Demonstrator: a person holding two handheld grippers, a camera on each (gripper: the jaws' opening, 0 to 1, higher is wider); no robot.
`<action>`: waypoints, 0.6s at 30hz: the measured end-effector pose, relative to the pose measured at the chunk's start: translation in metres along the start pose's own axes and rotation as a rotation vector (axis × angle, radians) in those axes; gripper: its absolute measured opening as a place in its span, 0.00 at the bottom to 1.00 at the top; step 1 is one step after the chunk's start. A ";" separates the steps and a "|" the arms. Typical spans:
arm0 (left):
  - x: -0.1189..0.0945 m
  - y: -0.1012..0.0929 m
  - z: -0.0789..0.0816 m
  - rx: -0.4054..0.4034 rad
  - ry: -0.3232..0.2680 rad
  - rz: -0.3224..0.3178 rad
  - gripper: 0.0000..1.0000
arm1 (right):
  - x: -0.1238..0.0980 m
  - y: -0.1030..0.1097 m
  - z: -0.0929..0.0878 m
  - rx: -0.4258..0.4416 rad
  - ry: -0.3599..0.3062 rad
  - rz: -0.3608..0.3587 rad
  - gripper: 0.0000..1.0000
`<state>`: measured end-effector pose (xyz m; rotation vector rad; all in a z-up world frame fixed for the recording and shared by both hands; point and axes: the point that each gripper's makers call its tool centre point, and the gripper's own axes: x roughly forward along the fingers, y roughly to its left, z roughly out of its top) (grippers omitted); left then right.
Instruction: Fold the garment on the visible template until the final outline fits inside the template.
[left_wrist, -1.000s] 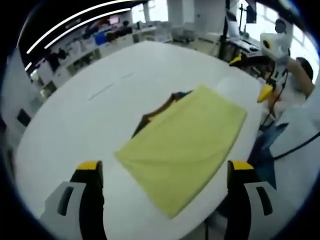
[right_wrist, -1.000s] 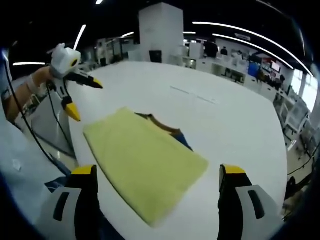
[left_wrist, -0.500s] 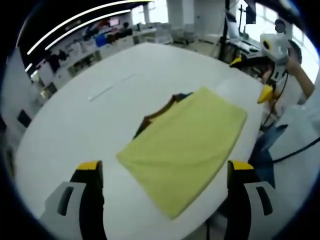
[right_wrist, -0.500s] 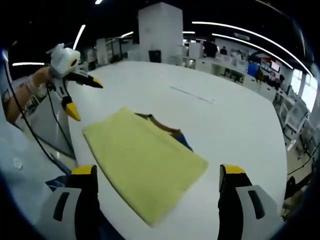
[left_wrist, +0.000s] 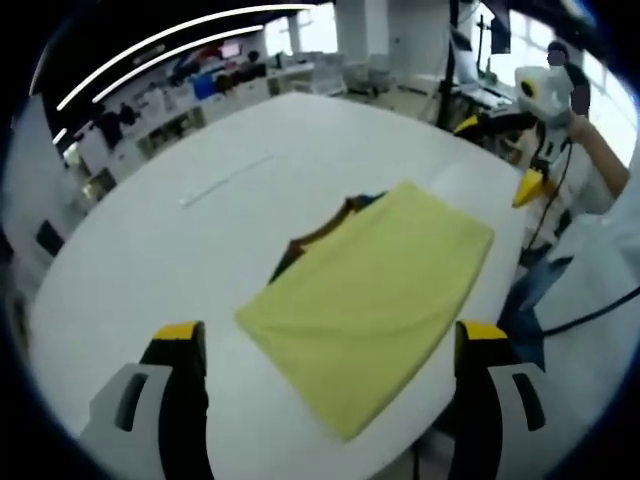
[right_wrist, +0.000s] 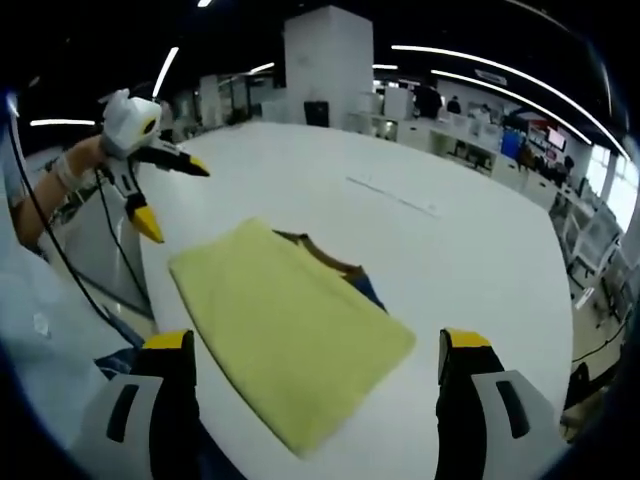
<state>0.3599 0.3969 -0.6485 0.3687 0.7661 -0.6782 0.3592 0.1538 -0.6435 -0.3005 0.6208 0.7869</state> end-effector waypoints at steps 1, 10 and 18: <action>0.000 0.000 -0.001 -0.001 0.002 0.000 0.99 | 0.000 0.000 0.000 0.000 0.000 0.000 1.00; -0.002 -0.001 -0.002 -0.005 0.001 0.003 0.99 | -0.001 -0.001 -0.001 0.004 0.007 -0.004 1.00; -0.001 -0.009 -0.008 0.004 0.028 -0.034 0.99 | -0.002 -0.001 -0.004 0.004 0.024 0.003 1.00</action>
